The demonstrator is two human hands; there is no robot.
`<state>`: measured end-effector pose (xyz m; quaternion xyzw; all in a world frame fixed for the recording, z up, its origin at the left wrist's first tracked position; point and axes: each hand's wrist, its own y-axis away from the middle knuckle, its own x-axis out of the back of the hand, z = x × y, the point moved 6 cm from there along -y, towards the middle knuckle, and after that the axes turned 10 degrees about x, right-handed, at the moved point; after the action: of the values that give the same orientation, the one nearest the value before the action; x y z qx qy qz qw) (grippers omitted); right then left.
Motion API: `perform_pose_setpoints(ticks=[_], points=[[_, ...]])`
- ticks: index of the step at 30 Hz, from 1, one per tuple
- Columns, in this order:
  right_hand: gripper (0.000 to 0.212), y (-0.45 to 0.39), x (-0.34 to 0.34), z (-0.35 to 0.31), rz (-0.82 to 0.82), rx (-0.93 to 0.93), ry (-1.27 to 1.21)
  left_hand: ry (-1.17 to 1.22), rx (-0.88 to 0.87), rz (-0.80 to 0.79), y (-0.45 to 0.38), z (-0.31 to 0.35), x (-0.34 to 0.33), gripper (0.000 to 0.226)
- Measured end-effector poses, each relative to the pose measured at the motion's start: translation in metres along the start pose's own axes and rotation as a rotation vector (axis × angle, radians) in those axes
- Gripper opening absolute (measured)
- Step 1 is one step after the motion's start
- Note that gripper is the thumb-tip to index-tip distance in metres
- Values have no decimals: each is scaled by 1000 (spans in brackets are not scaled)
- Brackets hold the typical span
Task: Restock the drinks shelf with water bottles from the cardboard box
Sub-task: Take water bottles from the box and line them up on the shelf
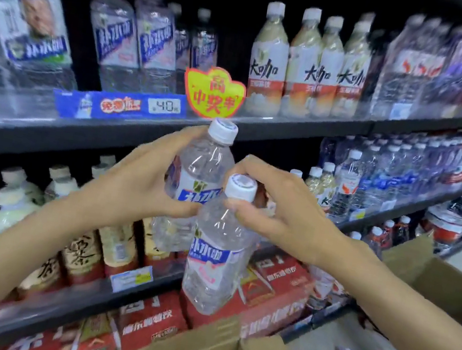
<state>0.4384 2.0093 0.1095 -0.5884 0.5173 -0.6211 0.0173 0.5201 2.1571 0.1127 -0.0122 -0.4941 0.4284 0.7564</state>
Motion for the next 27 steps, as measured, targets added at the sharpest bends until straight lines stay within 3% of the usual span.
perform_pose_setpoints(ticks=[3, 8, 16, 19, 24, 27], points=[[12, -20, 33, -4, 186, -7, -107, -78, -25, 82, -15, 14, 32, 101], [20, -56, 87, -9, 412, 0, -237, -112, -154, 264, -34, 54, 84, 98], [31, -115, 160, -24, 613, 121, -97, -113, -291, 467, -65, 104, 154, 92], [24, -128, 175, -27, 689, 166, -14, -188, -300, 507, -77, 112, 164, 93], [22, -137, 181, -13, 837, 206, 149, -462, -220, 568, -91, 102, 155, 98], [20, -141, 169, 7, 862, 184, 205, -493, -184, 581, -99, 88, 138, 97]])
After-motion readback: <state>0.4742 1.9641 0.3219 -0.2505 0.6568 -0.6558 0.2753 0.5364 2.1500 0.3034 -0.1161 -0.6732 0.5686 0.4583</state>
